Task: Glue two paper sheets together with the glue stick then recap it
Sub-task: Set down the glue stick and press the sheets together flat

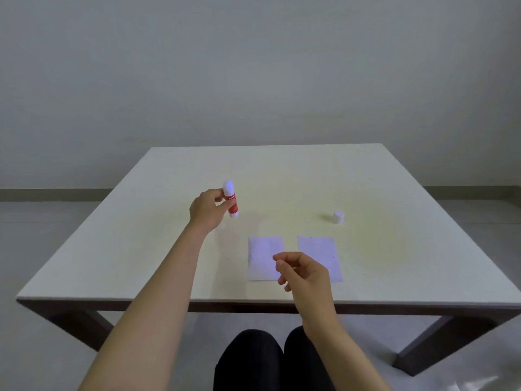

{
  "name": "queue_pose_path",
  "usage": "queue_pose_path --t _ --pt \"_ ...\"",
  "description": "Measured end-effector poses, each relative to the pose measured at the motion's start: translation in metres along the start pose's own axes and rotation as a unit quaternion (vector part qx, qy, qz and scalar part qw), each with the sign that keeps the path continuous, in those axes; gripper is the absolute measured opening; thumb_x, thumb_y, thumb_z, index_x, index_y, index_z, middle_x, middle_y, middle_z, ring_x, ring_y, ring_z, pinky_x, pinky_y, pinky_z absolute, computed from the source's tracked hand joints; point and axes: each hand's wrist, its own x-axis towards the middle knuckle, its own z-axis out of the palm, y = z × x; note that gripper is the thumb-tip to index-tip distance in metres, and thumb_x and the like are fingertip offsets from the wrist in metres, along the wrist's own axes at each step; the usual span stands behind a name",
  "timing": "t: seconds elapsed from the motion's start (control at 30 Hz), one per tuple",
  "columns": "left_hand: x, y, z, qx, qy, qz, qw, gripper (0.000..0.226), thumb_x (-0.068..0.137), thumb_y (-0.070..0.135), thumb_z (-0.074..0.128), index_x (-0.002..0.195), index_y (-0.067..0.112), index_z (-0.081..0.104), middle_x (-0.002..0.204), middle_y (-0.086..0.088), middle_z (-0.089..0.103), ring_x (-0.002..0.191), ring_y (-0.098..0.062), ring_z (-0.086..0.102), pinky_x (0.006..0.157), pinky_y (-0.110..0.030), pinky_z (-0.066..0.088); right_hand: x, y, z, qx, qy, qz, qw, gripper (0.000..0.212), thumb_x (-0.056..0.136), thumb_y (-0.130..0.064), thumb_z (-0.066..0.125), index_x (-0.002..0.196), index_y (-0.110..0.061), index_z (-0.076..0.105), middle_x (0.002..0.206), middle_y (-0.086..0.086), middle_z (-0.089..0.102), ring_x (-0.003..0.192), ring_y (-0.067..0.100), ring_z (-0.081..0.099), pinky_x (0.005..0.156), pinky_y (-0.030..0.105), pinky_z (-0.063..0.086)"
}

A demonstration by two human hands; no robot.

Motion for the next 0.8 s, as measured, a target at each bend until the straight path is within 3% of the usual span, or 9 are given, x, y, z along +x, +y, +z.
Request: queue_pose_path --t 0.3,0.4,0.47,0.53,0.57,0.6,0.67,0.7,0.8 --pt "-0.001 -0.017 0.012 -0.022 0.006 -0.041 0.999 0.023 0.088 0.027 0.060 0.104 0.013 0.069 0.115 -0.006 0.066 0.114 -0.023 0.057 0.101 -0.046 0.040 0.011 0.010 0.003 -0.114 -0.004 -0.070 0.991 0.023 0.084 -0.012 0.064 0.075 -0.032 0.071 0.080 -0.014 0.071 0.064 0.002 0.054 0.062 0.012 0.045" --pt "-0.002 -0.015 0.012 -0.020 0.001 -0.039 0.999 0.019 0.088 0.027 0.059 0.097 0.013 0.069 0.112 -0.006 0.067 0.113 -0.024 0.057 0.101 -0.046 0.040 0.017 0.014 0.004 -0.190 -0.011 -0.108 0.976 0.018 0.085 -0.013 0.064 0.080 -0.029 0.072 0.083 -0.015 0.068 0.067 -0.002 0.053 0.063 0.009 0.043" --pt "-0.003 -0.014 0.012 -0.018 0.000 -0.032 0.999 0.014 0.088 0.026 0.059 0.086 0.017 0.069 0.102 -0.001 0.069 0.111 -0.024 0.058 0.100 -0.047 0.041 0.019 0.016 0.005 -0.316 -0.054 -0.139 0.937 0.017 0.087 -0.027 0.063 0.102 -0.023 0.072 0.094 -0.012 0.063 0.076 0.000 0.052 0.068 0.011 0.041" --pt "-0.004 -0.013 0.013 -0.010 0.005 -0.030 0.999 0.009 0.086 0.027 0.061 0.080 0.024 0.067 0.096 0.003 0.064 0.111 -0.024 0.057 0.102 -0.047 0.039 0.020 0.023 0.006 -0.471 -0.107 -0.177 0.858 0.049 0.086 -0.049 0.056 0.127 -0.022 0.057 0.112 -0.006 0.055 0.098 0.011 0.050 0.079 0.022 0.042" --pt "-0.005 -0.015 0.014 -0.006 -0.001 -0.035 0.999 0.005 0.084 0.029 0.064 0.086 0.025 0.067 0.102 0.003 0.062 0.113 -0.024 0.056 0.104 -0.048 0.037 0.020 0.026 0.008 -0.539 -0.122 -0.199 0.809 0.060 0.084 -0.059 0.051 0.132 -0.022 0.051 0.117 -0.004 0.051 0.104 0.016 0.048 0.082 0.025 0.041" --pt "-0.005 -0.017 0.015 -0.002 -0.011 -0.041 0.999 0.022 0.082 0.033 0.067 0.102 0.023 0.066 0.113 0.002 0.059 0.117 -0.023 0.053 0.106 -0.048 0.035 0.019 0.028 0.009 -0.586 -0.133 -0.218 0.769 0.067 0.082 -0.065 0.047 0.132 -0.021 0.048 0.119 -0.002 0.049 0.106 0.020 0.046 0.083 0.028 0.040" --pt "-0.005 -0.023 0.017 -0.004 -0.024 -0.068 0.997 0.075 0.078 0.041 0.071 0.140 0.013 0.041 0.138 -0.002 0.045 0.128 -0.022 0.044 0.109 -0.047 0.031 0.016 0.029 0.011 -0.617 -0.151 -0.243 0.733 0.067 0.078 -0.068 0.048 0.122 -0.017 0.055 0.114 0.001 0.049 0.101 0.023 0.046 0.082 0.030 0.038" --pt "-0.006 -0.025 0.017 -0.006 -0.010 -0.076 0.997 0.091 0.076 0.045 0.072 0.147 0.011 0.026 0.144 -0.003 0.038 0.133 -0.022 0.039 0.112 -0.047 0.029 0.013 0.029 0.011 -0.618 -0.149 -0.267 0.724 0.062 0.076 -0.065 0.054 0.112 -0.016 0.061 0.108 0.002 0.053 0.096 0.023 0.049 0.079 0.030 0.040" --pt "-0.016 -0.030 0.020 0.008 0.078 -0.091 0.993 0.097 0.077 0.054 0.066 0.149 0.012 0.017 0.149 -0.004 0.033 0.139 -0.023 0.031 0.117 -0.049 0.011 0.007 0.032 0.011 -0.614 -0.088 -0.348 0.703 0.033 0.058 -0.051 0.079 0.069 -0.020 0.071 0.075 -0.005 0.060 0.066 0.016 0.058 0.055 0.024 0.048"
